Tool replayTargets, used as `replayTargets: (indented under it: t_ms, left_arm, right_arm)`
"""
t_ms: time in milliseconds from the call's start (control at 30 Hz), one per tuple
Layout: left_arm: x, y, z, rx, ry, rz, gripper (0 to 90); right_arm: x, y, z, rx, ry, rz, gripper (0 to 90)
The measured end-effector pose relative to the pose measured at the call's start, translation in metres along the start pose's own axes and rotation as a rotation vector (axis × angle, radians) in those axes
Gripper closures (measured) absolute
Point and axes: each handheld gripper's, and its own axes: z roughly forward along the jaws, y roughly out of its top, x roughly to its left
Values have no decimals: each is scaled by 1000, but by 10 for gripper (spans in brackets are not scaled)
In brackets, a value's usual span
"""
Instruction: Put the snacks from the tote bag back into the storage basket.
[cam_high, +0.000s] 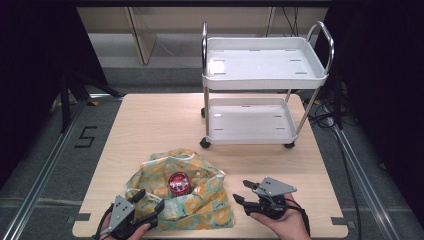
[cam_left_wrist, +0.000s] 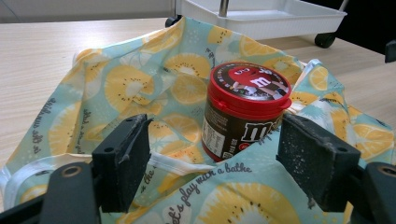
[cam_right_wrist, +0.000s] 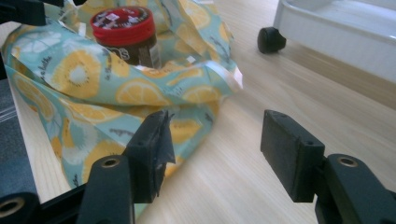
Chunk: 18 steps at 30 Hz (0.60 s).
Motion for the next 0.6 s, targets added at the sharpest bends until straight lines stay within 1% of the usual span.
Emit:
replayTargets:
  t_ms: [33,67,100,133,167,200,233,267,300,333,367,400,433,500,533,600]
  left_arm:
    - [-1,0,1,-6,-2,-9,248]
    - [-1,0,0,-4,-1,-7,248]
    - [-1,0,1,-6,-5,-8,248]
    - [0,0,1,-6,-7,-2,249]
    - [0,0,1,-6,-7,-2,248]
    - [0,-1,1,-4,-7,1,248]
    - [-1,-1,1,-2,-6,0,248]
    - [-1,-1,1,-4,-5,-1,248]
    - [-1,-1,1,-4,-5,-1,248]
    - [-1,-1,1,-4,-9,4,248]
    - [-2,-1,1,-2,-9,4,248]
    - [-3,-1,1,1,-1,-5,248]
    - [-3,0,0,12,2,4,248]
    - [-3,0,0,12,2,2,248]
    - [-3,0,0,14,2,4,248]
    - [-2,-1,1,6,-4,4,248]
  right_arm:
    - [0,0,0,0,0,0,431]
    - [1,2,0,-2,3,2,430]
    - [5,4,1,-7,5,21,427]
    - [5,8,1,-11,14,2,422]
    - [5,8,1,-11,14,2,422]
    - [6,11,2,-13,31,7,419]
    - [6,14,2,-16,31,-9,417]
    - [6,15,3,-25,18,-14,416]
    - [8,20,5,-30,26,-1,412]
    - [8,20,5,-30,26,-1,412]
    - [8,22,7,-32,24,-12,411]
    - [9,25,9,-40,31,-21,409]
    - [11,28,12,-37,45,-30,408]
    - [14,32,16,-37,54,-36,406]
    - [15,33,17,-40,50,-37,406]
    - [18,37,21,-36,65,-32,403]
